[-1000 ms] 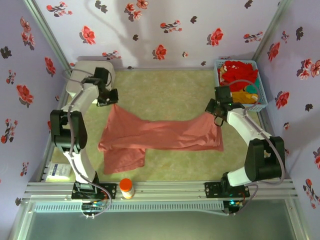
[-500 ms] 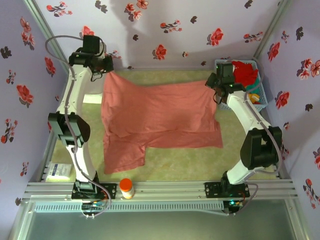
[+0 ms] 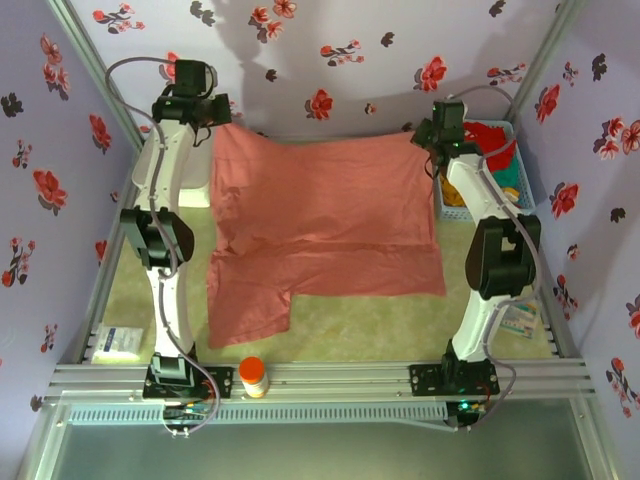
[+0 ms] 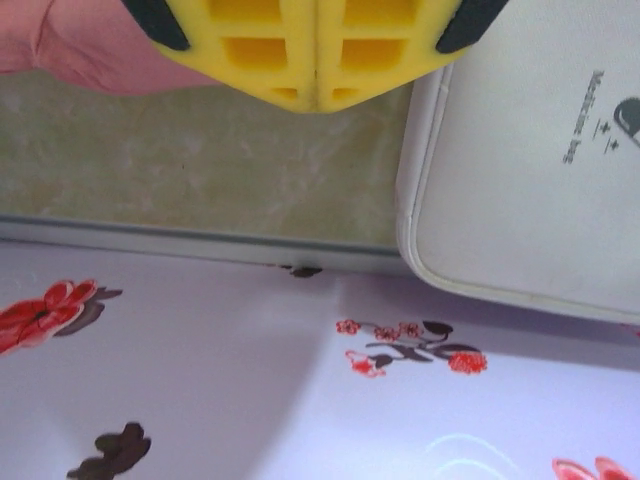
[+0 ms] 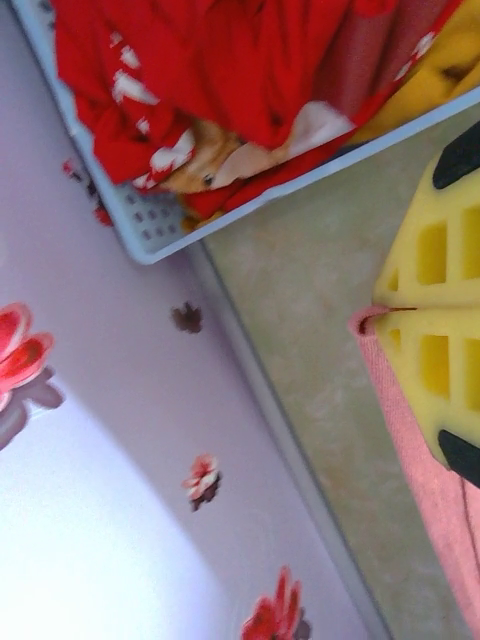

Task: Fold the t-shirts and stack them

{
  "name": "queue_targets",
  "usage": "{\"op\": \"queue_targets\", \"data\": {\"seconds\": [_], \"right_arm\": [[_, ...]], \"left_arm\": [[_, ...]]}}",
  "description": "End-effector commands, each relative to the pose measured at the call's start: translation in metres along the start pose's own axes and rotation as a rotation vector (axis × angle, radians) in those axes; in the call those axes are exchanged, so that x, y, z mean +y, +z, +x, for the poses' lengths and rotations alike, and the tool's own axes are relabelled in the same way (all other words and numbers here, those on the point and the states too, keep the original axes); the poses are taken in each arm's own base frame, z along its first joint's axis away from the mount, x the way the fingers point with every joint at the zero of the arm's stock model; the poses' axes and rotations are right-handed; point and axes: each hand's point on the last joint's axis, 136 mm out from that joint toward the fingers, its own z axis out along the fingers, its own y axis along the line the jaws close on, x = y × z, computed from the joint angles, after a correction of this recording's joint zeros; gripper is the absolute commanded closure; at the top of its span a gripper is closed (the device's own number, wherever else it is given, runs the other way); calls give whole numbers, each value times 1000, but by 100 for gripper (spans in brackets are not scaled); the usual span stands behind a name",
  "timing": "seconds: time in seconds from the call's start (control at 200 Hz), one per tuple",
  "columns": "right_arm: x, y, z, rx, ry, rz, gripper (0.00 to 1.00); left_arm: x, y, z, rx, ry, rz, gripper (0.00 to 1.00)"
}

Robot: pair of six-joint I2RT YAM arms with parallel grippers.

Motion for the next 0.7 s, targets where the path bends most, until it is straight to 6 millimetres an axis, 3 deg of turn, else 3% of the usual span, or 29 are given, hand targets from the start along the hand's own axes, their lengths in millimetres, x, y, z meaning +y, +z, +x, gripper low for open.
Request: {"op": "queue_targets", "data": {"seconds": [0.0,0.25,0.37,0.415,0.465,0.525,0.605,0.695], "right_arm": [[2,16,-12,-16,-7,-18,100],[-10,49,-9,-6,15,3,100],[-13,61,-6,25,14,-4,96],[-11,66,-3,46,10,-13,85],[-10,70,2,79,6,-23,66],[-9,71,7,117,-1,-27,54],[-8,67,12,143,1,-38,27],[-4,56,13,156,13,-58,16]], "left_arm": [[2,9,-33,-147,16,4,100],[3,31,-46,-236,43,-4,99],[-2,37,-49,-251,59,15,89],[-1,40,-47,-246,61,14,77],[-1,43,-43,-232,56,11,60],[0,45,-35,-200,44,13,52],[-4,47,-22,-153,60,23,41],[-7,42,-9,-100,77,13,33]]}}
